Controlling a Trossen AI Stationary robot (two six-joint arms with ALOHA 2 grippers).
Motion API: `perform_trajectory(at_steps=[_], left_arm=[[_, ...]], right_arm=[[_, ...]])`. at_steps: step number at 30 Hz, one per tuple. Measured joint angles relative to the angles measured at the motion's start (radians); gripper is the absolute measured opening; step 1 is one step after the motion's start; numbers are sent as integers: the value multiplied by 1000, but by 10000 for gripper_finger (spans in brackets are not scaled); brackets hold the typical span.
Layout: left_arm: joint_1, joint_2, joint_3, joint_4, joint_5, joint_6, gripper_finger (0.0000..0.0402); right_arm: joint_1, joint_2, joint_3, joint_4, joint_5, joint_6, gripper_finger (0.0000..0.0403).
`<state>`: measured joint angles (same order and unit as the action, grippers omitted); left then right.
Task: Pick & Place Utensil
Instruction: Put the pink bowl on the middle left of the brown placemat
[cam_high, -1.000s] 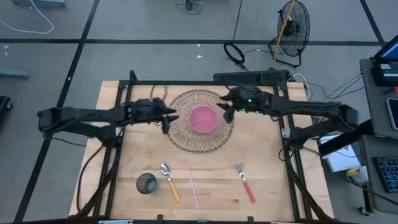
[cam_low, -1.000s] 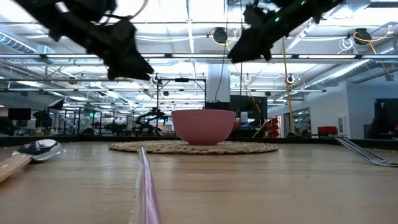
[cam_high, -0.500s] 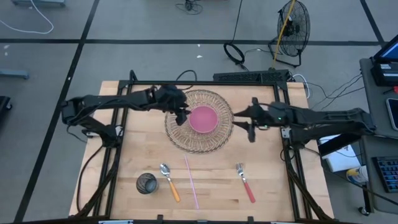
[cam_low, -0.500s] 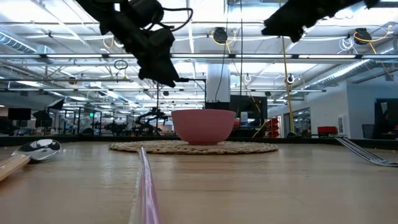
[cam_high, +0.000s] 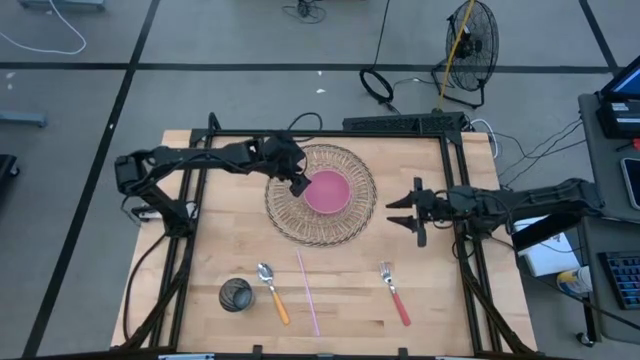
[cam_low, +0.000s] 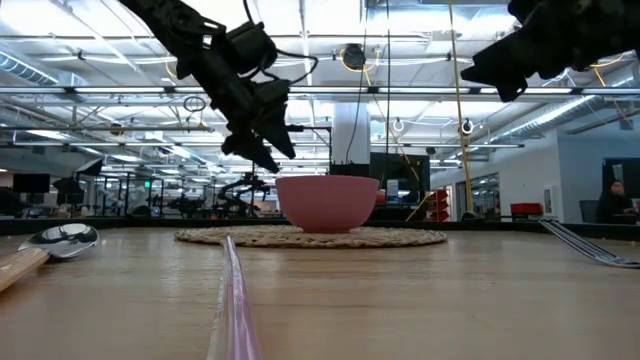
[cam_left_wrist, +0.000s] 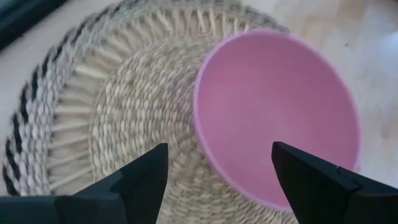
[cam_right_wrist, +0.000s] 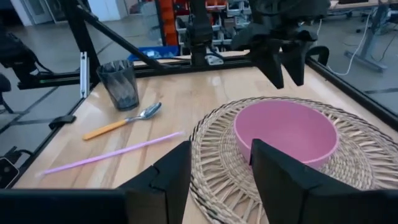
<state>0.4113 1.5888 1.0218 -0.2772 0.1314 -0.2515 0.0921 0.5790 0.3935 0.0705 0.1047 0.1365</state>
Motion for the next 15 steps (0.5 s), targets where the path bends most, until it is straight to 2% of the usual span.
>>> perform_trajectory(at_steps=[15], left_arm=[[-21,98,0,64,7,-27,251]], right_arm=[[2,-12,-34,38,0,9,157]])
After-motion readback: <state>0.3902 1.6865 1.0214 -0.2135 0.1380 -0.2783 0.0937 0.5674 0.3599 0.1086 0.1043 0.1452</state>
